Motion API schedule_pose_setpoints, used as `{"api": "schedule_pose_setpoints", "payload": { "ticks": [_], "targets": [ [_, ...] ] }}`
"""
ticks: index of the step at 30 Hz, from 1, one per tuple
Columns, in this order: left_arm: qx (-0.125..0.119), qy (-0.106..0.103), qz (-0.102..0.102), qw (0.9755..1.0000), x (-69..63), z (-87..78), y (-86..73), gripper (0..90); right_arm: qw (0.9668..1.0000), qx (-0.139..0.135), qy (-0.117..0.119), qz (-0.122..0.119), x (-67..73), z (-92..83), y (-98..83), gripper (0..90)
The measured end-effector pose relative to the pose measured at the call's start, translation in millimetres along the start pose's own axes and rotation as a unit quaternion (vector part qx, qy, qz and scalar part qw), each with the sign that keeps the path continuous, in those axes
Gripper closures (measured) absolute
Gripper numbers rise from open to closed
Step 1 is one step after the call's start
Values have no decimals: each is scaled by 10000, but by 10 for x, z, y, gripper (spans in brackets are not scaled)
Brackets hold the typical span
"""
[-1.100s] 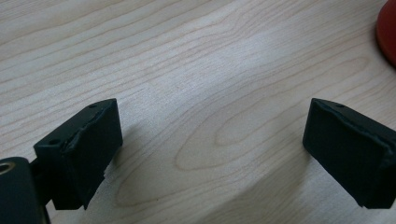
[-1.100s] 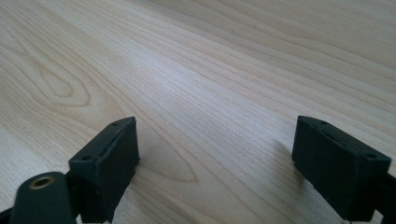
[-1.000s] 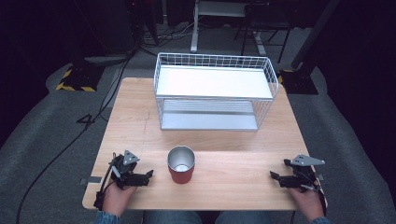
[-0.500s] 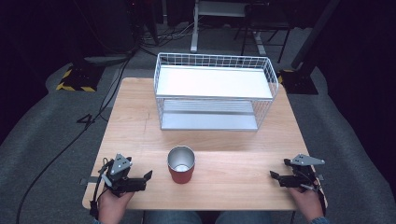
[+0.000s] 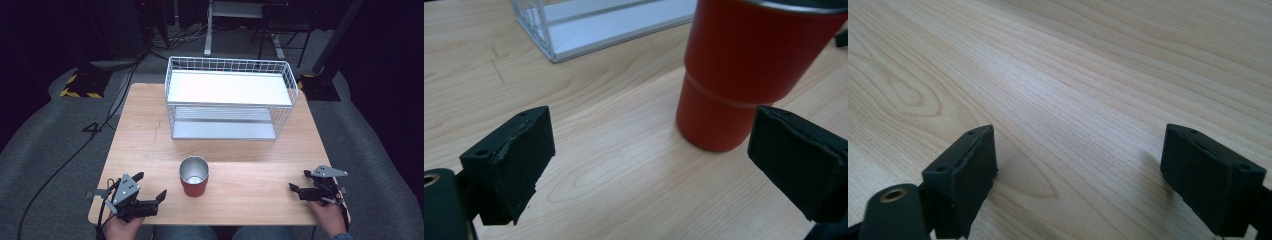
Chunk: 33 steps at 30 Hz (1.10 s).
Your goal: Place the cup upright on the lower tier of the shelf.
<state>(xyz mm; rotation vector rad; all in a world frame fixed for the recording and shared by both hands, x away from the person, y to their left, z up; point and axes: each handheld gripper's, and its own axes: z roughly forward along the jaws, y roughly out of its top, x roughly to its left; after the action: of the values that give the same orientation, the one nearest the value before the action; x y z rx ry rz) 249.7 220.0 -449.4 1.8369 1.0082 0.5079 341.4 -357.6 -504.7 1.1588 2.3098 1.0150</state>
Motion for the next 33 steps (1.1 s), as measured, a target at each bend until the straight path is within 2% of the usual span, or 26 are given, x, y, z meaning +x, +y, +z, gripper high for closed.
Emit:
{"api": "schedule_pose_setpoints", "payload": {
  "ticks": [6, 7, 8, 9, 13, 20, 25, 33],
  "targets": [
    [-282, -121, 89, 9995, -59, 11, 1, 55, 10000, 1, 1, 1, 0, 0, 0, 151],
    [-398, -251, 53, 9989, -73, 30, -11, 55, 10000, 1, 1, 1, 0, 0, 0, 150],
    [-398, -251, 53, 9989, -73, 30, -11, 53, 10000, 1, 1, 1, 0, 0, 0, 150],
    [-478, -354, 48, 9982, -85, 45, -11, 53, 10000, 1, 0, 1, 0, 0, 0, 151],
    [-657, -500, 252, 9963, -162, 74, 20, 39, 10000, 0, 0, 2, 0, 0, 0, 151],
    [-647, -622, 318, 9955, -243, 168, 53, 9, 10000, -1, 1, 1, 0, 0, 0, 151],
    [-617, -825, 308, 9942, -292, 277, 80, 0, 10000, 1, 2, 3, 0, 0, 0, 150],
    [-531, -912, 196, 9942, -341, 429, 84, 0, 10000, 1, 1, 3, 0, 0, 0, 150]
  ]
}}
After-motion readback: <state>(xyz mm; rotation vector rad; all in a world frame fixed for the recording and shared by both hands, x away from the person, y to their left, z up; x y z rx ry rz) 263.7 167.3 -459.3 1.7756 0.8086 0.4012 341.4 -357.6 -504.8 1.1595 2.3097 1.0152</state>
